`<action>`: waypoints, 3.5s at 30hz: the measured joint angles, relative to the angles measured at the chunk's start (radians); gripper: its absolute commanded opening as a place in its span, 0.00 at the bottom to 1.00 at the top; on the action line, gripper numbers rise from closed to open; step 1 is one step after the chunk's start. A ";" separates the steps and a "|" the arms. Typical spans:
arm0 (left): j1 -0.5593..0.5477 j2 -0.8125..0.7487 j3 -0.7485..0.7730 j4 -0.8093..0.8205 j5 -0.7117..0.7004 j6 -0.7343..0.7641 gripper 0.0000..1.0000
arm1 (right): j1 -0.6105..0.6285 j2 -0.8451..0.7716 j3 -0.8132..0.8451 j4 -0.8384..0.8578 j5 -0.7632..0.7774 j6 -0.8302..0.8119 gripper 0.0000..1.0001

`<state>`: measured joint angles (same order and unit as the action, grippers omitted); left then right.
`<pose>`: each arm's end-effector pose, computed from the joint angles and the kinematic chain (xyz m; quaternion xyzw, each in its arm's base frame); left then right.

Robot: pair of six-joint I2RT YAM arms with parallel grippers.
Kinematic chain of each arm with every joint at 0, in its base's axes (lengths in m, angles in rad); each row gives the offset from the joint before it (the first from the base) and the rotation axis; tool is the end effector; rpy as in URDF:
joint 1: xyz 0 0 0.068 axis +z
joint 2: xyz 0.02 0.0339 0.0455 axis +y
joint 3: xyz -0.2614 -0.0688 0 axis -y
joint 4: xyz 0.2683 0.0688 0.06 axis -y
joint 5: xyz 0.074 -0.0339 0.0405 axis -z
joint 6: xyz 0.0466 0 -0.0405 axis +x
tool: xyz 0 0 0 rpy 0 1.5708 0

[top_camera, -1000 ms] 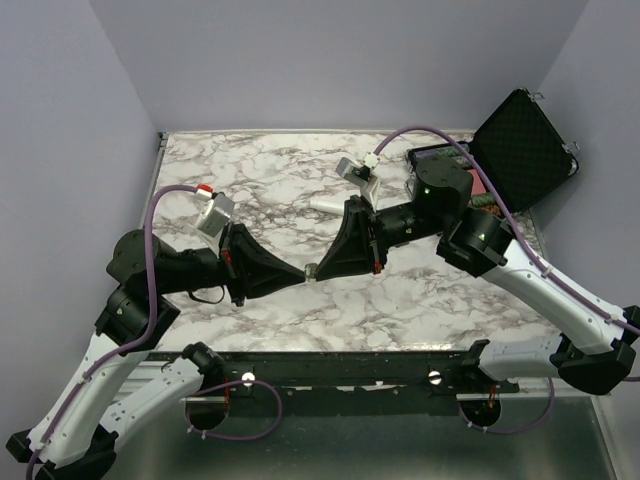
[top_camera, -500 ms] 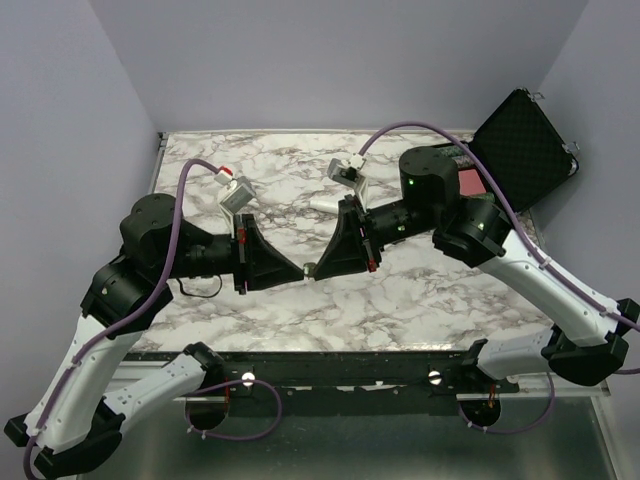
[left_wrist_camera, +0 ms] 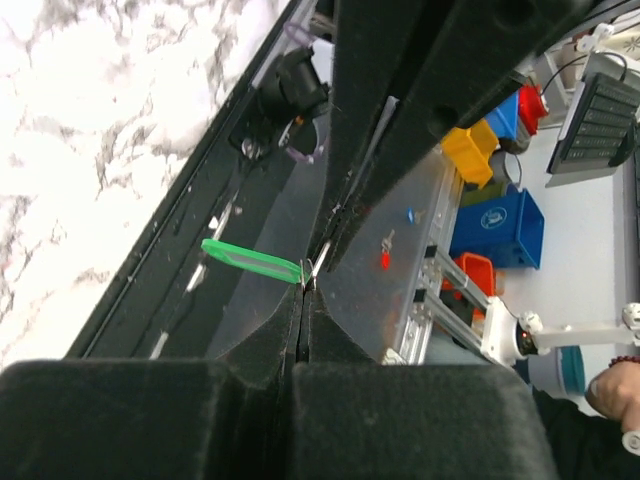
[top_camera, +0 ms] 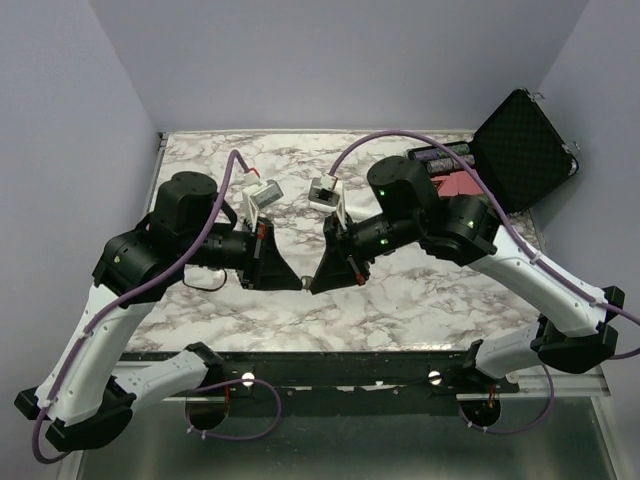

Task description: Remove the keys from the keyring

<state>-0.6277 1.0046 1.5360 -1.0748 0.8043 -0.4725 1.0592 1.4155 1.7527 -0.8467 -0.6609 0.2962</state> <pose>0.1192 -0.1280 0.4668 0.2539 0.7841 -0.5270 0.2073 0.1266 0.2840 0.4631 -0.4561 0.6960 0.5182 0.1975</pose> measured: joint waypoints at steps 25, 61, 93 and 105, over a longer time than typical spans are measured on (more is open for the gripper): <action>0.166 -0.004 0.000 0.011 -0.029 0.111 0.85 | 0.185 0.005 -0.081 0.015 0.246 -0.064 0.01; 0.240 -0.480 -0.680 0.138 -0.579 0.000 0.93 | 0.042 0.028 -0.705 0.566 0.564 0.390 0.01; 0.240 -0.646 -0.782 0.333 -0.712 0.013 0.94 | -0.063 0.263 -0.655 0.664 0.690 0.475 0.68; 0.240 -0.644 -0.785 0.333 -0.711 0.016 0.94 | -0.067 0.219 -0.634 0.577 0.742 0.454 1.00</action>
<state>-0.3882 0.3607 0.7506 -0.7414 0.0937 -0.4564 0.9920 1.6348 1.1191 -0.2699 0.0811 0.7506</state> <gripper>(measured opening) 0.938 0.998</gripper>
